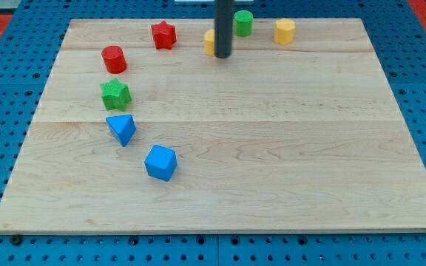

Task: Slide red star towards red circle

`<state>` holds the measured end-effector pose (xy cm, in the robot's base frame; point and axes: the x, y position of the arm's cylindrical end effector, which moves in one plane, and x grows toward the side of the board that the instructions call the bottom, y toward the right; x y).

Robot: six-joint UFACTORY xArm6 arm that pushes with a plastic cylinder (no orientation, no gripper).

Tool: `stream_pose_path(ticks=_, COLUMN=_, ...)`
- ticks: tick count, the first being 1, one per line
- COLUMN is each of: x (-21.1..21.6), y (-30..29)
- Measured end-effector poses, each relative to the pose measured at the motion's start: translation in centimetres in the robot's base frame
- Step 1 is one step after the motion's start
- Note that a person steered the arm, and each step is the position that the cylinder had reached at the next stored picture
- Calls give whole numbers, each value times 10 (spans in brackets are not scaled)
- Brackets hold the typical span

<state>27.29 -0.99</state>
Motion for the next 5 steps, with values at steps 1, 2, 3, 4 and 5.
stream_pose_path(ticks=1, x=-12, y=-60)
stream_pose_path(ticks=2, x=-17, y=-60)
stream_pose_path(ticks=3, x=-31, y=-90)
stream_pose_path(ticks=4, x=-38, y=-97)
stream_pose_path(ticks=5, x=-67, y=-95)
